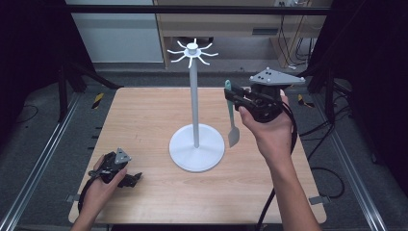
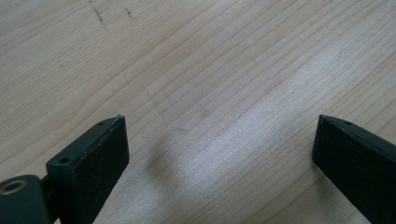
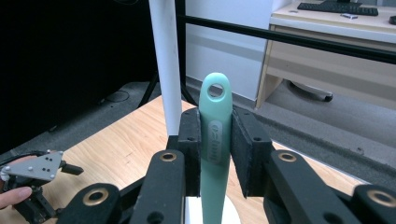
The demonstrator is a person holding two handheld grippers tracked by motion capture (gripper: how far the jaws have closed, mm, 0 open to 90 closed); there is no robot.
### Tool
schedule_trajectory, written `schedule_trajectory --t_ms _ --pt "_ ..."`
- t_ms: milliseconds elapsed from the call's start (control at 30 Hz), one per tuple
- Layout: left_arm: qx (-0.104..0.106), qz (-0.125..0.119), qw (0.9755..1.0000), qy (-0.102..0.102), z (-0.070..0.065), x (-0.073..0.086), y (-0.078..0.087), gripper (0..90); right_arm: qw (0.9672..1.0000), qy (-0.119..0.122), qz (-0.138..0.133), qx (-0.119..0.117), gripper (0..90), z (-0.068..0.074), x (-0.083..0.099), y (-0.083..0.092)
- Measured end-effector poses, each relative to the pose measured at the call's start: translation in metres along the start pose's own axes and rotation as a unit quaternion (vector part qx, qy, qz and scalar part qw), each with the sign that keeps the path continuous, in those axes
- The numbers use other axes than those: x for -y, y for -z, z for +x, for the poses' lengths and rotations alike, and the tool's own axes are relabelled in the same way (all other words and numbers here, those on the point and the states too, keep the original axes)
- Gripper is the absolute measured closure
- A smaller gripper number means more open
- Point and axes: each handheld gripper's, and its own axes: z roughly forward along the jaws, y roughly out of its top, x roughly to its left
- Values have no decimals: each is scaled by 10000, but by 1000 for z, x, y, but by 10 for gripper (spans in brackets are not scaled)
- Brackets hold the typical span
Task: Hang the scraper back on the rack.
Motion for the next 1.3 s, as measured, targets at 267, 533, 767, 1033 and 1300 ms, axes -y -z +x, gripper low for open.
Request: schedule_trajectory --t_ms 267,533,767,1033,1300 --pt "-3 -1 10000 -12 0 0 0 35 9999 132 -98 -45 746 9 -15 1" --pt "-9 -4 10000 -4 0 0 0 35 9995 249 -153 -83 746 17 -28 -1" --pt "-3 -10 10000 4 0 0 0 35 9991 336 -218 -141 746 23 -37 -2" --pt "3 -18 10000 15 0 0 0 35 9989 365 -249 -169 746 27 -44 -3" --pt "2 -13 10000 9 0 0 0 35 9989 372 -235 -172 746 27 -46 -3"
